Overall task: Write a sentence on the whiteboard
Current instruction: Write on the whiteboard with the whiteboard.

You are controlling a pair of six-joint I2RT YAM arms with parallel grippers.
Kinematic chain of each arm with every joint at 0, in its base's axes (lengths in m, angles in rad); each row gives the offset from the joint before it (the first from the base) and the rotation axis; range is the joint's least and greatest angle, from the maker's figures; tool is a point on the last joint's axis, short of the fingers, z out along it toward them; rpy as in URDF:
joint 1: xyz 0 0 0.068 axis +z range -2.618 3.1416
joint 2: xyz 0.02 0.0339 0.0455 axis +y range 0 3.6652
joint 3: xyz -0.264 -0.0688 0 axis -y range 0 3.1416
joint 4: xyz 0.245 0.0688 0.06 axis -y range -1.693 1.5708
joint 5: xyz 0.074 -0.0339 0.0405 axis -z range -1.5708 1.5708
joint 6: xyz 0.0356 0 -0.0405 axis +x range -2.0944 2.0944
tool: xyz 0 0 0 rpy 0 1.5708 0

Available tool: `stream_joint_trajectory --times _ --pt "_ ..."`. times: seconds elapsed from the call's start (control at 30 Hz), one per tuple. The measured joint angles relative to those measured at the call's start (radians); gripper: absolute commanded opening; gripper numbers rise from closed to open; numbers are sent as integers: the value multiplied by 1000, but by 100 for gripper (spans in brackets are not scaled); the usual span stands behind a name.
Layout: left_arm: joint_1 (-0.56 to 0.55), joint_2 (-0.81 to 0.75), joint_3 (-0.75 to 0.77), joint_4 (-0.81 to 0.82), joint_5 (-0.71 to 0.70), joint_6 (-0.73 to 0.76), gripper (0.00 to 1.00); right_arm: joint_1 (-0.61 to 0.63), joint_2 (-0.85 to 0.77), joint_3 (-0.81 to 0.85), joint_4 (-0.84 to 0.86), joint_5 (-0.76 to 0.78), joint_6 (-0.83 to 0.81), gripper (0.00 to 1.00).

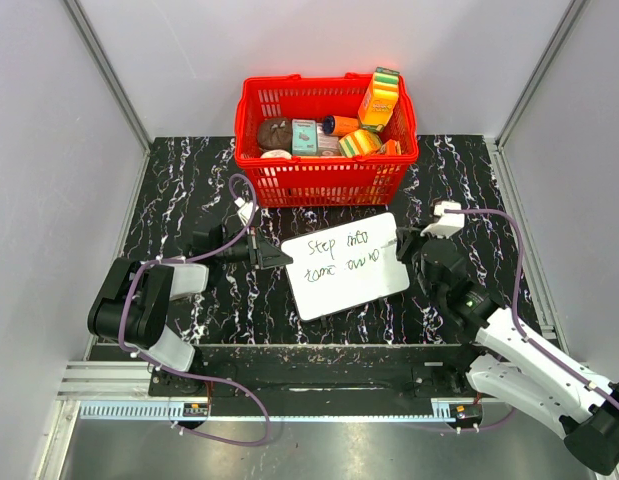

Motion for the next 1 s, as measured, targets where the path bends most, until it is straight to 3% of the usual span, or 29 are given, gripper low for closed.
stream_joint_trajectory --times 1.0 --pt "0 0 0 0 0 0 0 -8 96 -13 29 4 7 0"
